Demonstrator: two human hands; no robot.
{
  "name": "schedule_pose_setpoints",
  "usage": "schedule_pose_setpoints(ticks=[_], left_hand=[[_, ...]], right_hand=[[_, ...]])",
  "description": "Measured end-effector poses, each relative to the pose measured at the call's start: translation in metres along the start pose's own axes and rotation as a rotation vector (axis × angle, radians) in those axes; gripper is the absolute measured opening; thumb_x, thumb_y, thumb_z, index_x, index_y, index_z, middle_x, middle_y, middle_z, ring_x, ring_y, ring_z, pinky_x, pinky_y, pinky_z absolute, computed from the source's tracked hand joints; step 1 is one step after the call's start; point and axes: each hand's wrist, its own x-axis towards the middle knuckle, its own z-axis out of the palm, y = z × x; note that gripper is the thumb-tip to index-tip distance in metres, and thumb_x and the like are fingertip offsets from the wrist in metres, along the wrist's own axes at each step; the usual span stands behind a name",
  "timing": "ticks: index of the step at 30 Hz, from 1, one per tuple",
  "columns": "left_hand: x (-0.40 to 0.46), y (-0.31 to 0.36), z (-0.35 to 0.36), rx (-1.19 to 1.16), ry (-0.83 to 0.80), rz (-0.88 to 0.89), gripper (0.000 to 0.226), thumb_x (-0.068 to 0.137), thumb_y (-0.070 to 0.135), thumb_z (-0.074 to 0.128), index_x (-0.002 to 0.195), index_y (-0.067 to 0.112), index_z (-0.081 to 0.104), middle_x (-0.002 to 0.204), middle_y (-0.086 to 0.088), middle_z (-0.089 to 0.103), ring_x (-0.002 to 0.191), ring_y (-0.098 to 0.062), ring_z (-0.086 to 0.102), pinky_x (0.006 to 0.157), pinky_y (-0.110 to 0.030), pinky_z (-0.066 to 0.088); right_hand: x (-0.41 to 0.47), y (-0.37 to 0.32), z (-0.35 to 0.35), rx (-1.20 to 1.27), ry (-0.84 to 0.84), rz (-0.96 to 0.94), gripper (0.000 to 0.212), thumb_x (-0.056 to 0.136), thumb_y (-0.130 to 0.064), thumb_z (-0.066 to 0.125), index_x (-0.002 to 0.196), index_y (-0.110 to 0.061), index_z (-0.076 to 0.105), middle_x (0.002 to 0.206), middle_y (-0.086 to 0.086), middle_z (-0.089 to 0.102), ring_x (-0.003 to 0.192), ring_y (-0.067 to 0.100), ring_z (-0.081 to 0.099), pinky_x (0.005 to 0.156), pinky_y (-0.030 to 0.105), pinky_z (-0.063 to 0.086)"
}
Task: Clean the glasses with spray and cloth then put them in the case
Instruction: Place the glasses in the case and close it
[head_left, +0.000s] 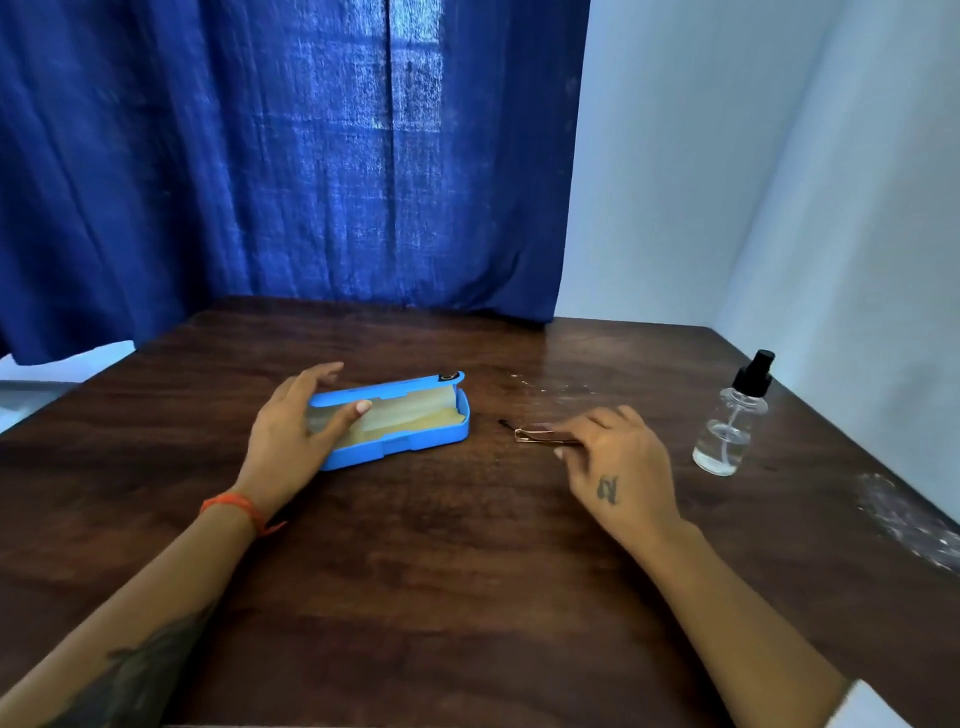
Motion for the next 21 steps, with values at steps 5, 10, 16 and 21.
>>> schedule_pose_setpoints(ticks=[5, 10, 16, 21], left_hand=[[-0.002, -0.001, 0.001, -0.001, 0.027, 0.061, 0.038, 0.081, 0.03, 0.065, 0.116, 0.018, 0.058, 0.113, -0.005, 0.063, 0.107, -0.018, 0.056, 0.092, -0.024, 0.037], [-0.003, 0.002, 0.0, -0.004, 0.054, 0.07, 0.033, 0.081, 0.025, 0.067, 0.111, 0.013, 0.062, 0.112, -0.007, 0.065, 0.105, -0.018, 0.057, 0.091, -0.024, 0.038], [-0.005, 0.005, -0.003, -0.001, 0.045, 0.045, 0.031, 0.081, 0.027, 0.066, 0.109, 0.013, 0.063, 0.112, -0.007, 0.066, 0.104, -0.019, 0.058, 0.088, -0.026, 0.04], [-0.006, 0.009, -0.005, -0.005, 0.046, 0.032, 0.028, 0.082, 0.026, 0.065, 0.107, 0.012, 0.064, 0.112, -0.005, 0.066, 0.101, -0.016, 0.057, 0.087, -0.026, 0.041]], right_hand=[[0.001, 0.002, -0.004, -0.145, -0.144, 0.147, 0.016, 0.08, -0.018, 0.066, 0.095, -0.021, 0.073, 0.09, 0.005, 0.067, 0.09, 0.028, 0.057, 0.065, 0.033, 0.05], [0.008, 0.005, 0.002, -0.199, -0.22, 0.191, 0.024, 0.09, -0.027, 0.052, 0.108, -0.022, 0.066, 0.104, 0.005, 0.061, 0.101, 0.025, 0.053, 0.071, 0.031, 0.048], [0.013, 0.002, 0.007, -0.235, -0.27, 0.156, 0.024, 0.091, -0.025, 0.048, 0.108, -0.016, 0.063, 0.108, 0.006, 0.06, 0.103, 0.025, 0.052, 0.07, 0.031, 0.045], [0.011, 0.006, 0.007, -0.231, -0.131, 0.052, 0.008, 0.072, -0.018, 0.077, 0.076, -0.012, 0.073, 0.078, 0.007, 0.063, 0.073, 0.028, 0.057, 0.05, 0.029, 0.044]])
